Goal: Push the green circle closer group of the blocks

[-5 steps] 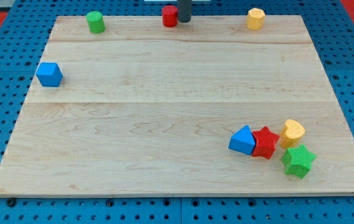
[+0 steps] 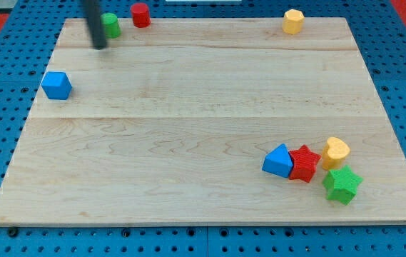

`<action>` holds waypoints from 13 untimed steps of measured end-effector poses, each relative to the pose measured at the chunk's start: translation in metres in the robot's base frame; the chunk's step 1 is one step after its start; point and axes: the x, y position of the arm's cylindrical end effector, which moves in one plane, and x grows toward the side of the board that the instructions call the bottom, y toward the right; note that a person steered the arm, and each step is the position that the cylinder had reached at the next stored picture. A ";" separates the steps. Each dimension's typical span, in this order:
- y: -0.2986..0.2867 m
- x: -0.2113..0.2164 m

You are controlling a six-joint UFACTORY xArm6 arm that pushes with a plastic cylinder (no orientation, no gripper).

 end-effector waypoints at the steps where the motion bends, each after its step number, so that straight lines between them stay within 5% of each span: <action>1: -0.052 -0.046; 3: -0.027 -0.070; 4: 0.039 -0.071; 5: 0.079 -0.028; 7: 0.180 -0.027; 8: 0.215 0.051; 10: 0.169 0.090; 11: 0.234 0.133; 12: 0.223 0.152; 13: 0.196 0.125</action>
